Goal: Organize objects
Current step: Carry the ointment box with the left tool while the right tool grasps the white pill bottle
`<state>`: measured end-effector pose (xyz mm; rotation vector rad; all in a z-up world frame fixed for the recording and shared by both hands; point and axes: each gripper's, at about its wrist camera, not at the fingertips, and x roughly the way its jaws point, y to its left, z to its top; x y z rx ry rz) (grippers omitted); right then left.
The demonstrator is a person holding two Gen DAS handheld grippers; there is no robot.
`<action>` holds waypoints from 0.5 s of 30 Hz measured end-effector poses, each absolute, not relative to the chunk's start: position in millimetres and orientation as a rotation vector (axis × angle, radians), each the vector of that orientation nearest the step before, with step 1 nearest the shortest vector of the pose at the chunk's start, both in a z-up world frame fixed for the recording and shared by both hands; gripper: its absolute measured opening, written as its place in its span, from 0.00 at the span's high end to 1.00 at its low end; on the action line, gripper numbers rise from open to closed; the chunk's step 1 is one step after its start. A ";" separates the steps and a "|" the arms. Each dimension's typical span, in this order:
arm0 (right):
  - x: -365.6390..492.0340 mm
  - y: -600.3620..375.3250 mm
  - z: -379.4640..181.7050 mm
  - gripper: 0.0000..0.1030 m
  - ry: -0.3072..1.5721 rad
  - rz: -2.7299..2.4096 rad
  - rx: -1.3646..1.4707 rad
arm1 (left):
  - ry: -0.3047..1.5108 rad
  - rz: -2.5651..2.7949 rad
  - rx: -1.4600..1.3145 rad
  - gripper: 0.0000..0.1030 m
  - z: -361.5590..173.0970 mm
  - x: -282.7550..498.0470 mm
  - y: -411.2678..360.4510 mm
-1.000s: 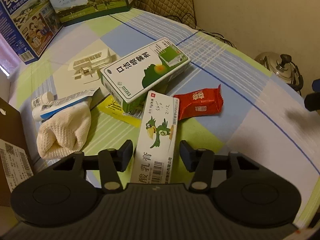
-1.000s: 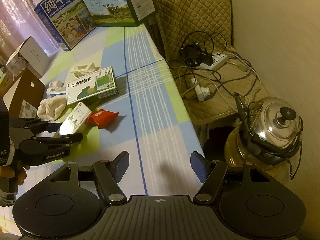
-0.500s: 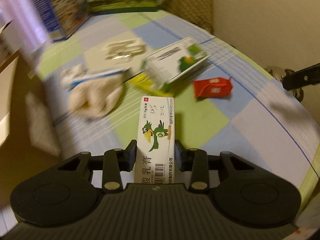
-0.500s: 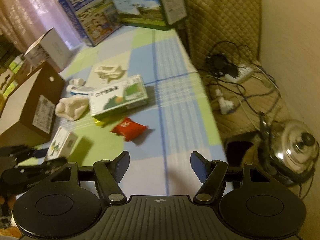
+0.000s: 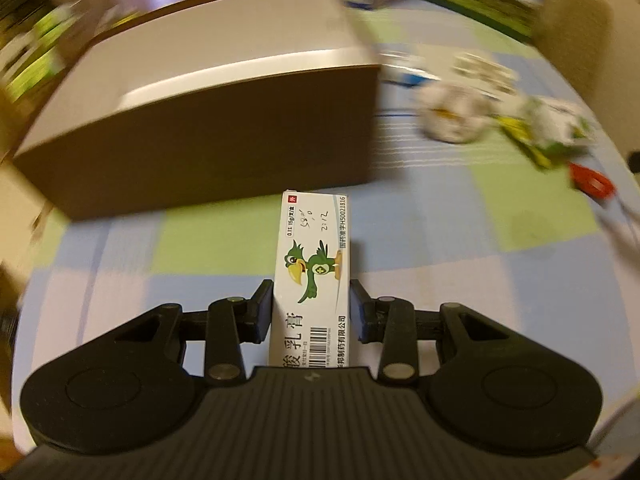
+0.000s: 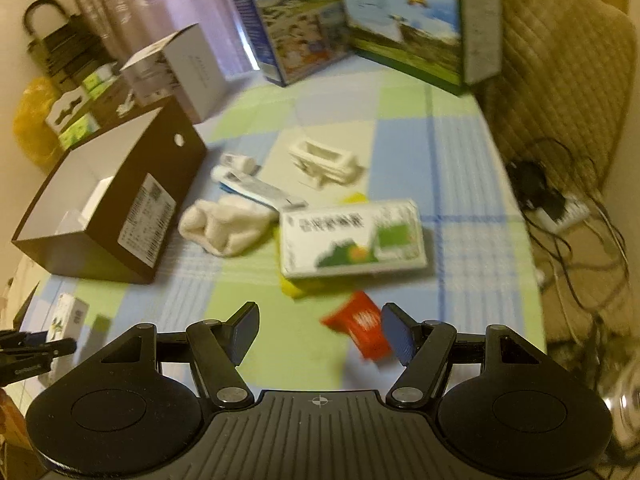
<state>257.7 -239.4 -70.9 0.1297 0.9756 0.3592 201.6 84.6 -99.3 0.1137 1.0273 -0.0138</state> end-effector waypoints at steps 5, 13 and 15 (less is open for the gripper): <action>293.6 -212.2 -69.8 0.37 0.938 0.442 0.091 | 1.028 0.143 0.032 0.67 -100.3 196.1 131.7; 359.2 -160.8 -74.5 0.49 0.883 0.584 -0.022 | 1.027 0.317 -0.055 0.67 -98.6 192.5 196.3; 376.2 -147.0 -78.9 0.52 0.879 0.608 -0.058 | 1.025 0.350 -0.064 0.67 -97.1 191.6 210.0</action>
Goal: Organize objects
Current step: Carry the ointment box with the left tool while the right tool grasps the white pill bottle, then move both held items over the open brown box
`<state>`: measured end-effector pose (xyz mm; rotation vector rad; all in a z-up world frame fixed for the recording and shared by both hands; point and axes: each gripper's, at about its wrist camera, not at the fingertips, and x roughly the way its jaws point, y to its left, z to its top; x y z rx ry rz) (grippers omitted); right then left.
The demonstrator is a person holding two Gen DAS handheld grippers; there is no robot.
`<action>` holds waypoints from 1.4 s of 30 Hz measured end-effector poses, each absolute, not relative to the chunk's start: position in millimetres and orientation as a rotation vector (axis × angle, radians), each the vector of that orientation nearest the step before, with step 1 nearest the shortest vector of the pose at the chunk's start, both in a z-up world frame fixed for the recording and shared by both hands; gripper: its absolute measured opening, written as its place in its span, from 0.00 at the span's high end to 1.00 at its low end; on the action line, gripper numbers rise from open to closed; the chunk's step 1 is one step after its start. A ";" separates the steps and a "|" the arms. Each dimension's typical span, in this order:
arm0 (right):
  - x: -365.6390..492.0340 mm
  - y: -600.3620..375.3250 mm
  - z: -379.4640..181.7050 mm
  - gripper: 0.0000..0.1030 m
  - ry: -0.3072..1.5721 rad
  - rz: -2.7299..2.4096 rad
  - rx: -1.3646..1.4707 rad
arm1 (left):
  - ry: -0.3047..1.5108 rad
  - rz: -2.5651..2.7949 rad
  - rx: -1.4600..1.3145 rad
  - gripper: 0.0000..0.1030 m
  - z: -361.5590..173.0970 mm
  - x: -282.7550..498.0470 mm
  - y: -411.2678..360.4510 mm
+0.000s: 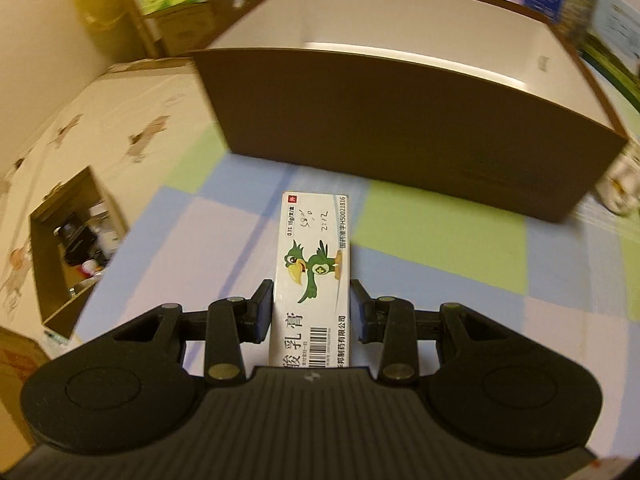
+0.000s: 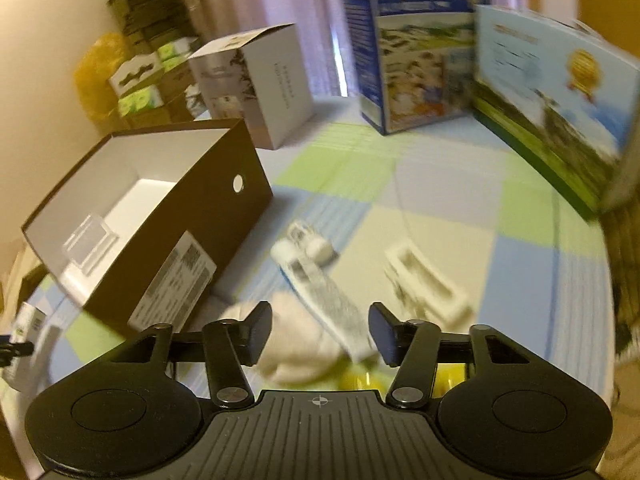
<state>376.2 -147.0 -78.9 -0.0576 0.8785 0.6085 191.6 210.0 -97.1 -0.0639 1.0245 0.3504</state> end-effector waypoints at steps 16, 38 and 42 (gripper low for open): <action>468.3 -77.0 -124.8 0.65 0.912 0.712 -0.186 | 1.056 0.486 -0.156 0.67 -108.2 197.0 262.0; 476.7 -65.1 -140.3 0.77 0.903 0.718 -0.233 | 1.051 0.522 -0.165 0.67 -107.9 206.9 285.8; 467.2 -69.9 -123.6 0.77 0.878 0.731 -0.209 | 1.037 0.519 -0.163 0.67 -100.6 204.6 287.0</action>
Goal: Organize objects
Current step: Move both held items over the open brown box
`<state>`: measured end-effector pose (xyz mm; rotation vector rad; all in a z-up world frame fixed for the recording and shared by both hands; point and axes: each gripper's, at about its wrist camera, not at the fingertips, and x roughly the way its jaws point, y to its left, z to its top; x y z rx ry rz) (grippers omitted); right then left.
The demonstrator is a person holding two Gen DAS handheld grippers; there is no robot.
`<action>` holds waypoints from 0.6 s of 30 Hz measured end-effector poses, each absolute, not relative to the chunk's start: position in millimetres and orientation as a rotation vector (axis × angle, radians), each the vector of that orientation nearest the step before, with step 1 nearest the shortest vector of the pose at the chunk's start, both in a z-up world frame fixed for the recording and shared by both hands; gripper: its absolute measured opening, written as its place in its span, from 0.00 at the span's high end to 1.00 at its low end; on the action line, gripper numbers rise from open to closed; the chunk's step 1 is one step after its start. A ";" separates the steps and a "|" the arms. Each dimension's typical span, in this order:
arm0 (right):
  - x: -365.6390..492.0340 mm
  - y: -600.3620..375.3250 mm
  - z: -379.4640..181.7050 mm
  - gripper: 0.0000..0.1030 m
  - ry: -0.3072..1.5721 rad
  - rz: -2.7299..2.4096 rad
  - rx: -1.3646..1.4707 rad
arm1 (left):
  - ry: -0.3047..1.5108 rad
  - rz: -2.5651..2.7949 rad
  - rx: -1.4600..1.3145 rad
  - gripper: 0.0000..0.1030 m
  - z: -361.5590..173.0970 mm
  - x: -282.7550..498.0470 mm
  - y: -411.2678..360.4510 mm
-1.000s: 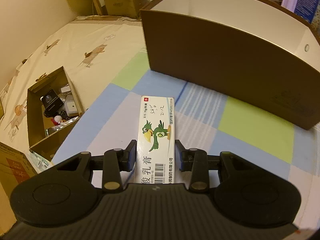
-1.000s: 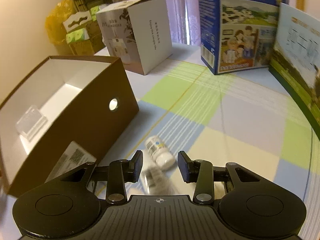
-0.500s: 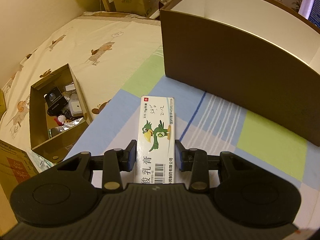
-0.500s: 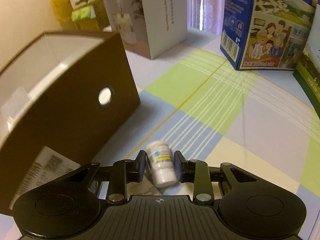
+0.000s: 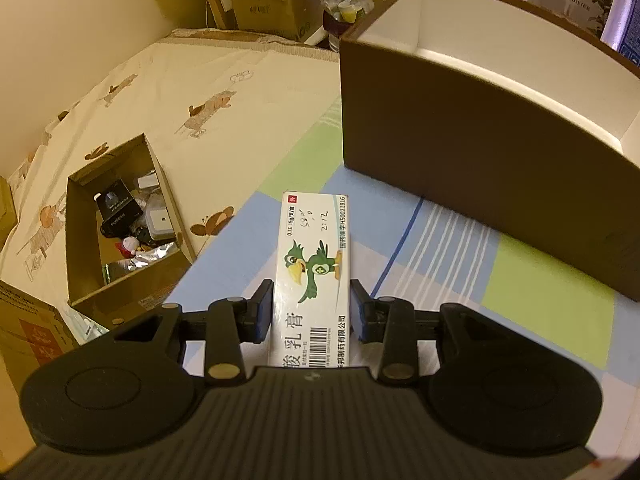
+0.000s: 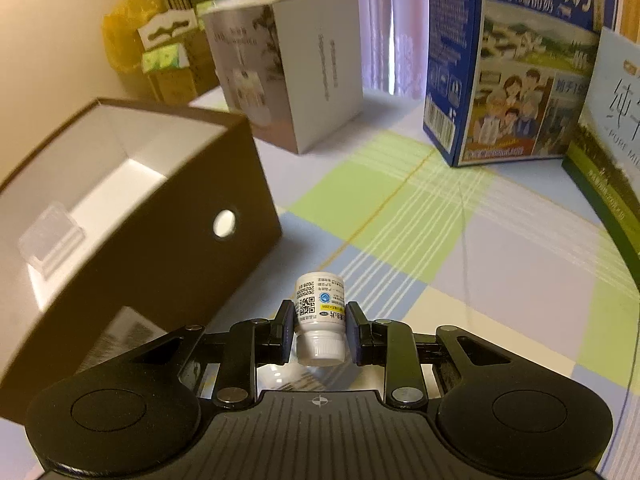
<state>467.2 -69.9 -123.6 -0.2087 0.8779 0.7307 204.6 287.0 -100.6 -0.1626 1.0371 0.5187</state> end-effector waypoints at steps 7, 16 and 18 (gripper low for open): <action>442.7 -72.7 -98.1 0.77 0.834 0.764 -0.182 | 1.003 0.517 -0.149 0.67 -81.5 198.2 288.9; 403.8 -62.5 -64.9 0.77 0.785 0.841 -0.156 | 0.952 0.504 -0.131 0.67 -52.6 185.6 290.3; 393.3 -57.0 -57.6 0.77 0.774 0.866 -0.152 | 0.941 0.495 -0.133 0.67 -46.8 182.9 290.6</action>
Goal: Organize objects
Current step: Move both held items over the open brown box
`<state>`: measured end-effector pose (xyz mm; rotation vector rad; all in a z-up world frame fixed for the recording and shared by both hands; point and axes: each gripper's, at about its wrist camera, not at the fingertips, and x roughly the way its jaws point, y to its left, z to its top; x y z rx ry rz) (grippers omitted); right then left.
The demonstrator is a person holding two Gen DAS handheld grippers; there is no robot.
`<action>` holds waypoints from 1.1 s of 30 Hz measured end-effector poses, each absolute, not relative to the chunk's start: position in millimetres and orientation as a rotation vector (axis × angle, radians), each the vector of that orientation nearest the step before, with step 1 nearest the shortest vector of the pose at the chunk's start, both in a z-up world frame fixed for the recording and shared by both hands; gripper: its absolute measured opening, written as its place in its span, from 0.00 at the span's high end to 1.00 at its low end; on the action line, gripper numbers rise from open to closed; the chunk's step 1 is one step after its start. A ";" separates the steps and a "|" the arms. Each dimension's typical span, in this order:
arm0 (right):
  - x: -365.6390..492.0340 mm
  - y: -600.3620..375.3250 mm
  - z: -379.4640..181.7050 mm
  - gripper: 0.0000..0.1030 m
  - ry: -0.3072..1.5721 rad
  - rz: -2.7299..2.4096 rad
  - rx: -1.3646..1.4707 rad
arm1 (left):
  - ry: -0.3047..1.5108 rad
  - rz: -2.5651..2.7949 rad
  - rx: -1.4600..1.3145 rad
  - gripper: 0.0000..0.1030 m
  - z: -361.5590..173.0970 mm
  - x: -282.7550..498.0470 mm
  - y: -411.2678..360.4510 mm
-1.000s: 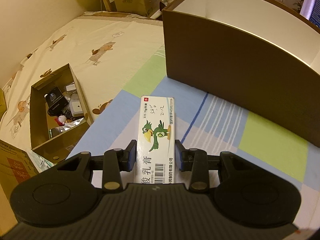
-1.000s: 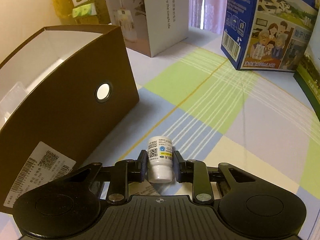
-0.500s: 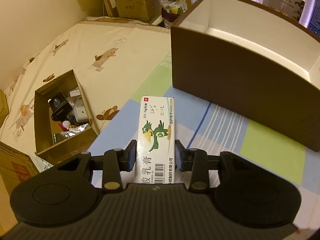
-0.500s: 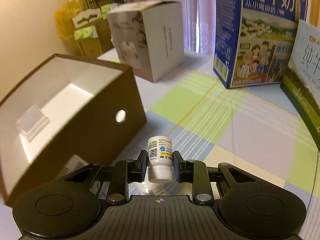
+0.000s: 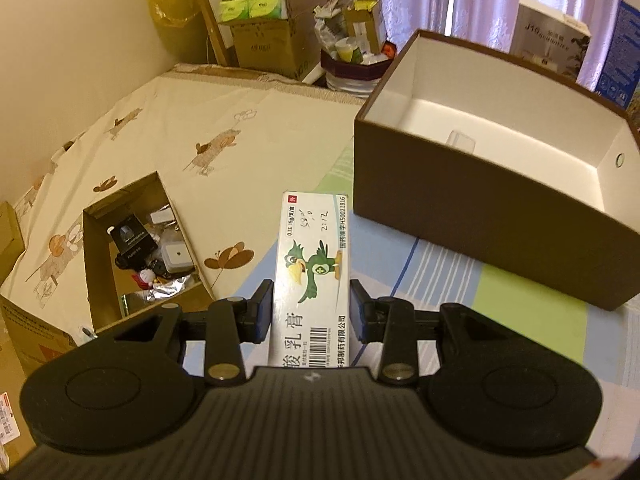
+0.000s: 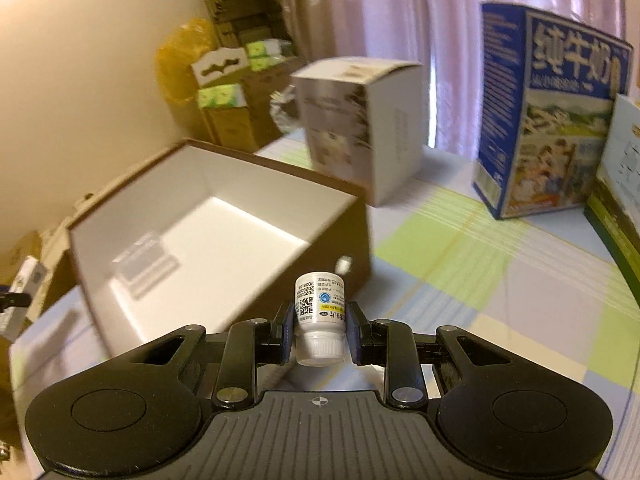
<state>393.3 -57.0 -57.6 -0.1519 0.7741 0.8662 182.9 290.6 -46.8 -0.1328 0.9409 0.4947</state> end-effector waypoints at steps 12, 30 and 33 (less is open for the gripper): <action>348.6 -0.4 -36.8 0.77 0.768 0.994 -0.168 | 0.872 0.358 -0.108 0.67 -12.8 192.4 272.7; 347.3 53.9 -47.1 0.77 0.828 0.979 -0.170 | 0.838 0.096 -0.014 0.67 4.5 292.3 225.8; 353.0 59.5 -49.5 0.77 0.838 0.964 -0.164 | 0.839 0.068 -0.007 0.67 3.2 307.8 220.8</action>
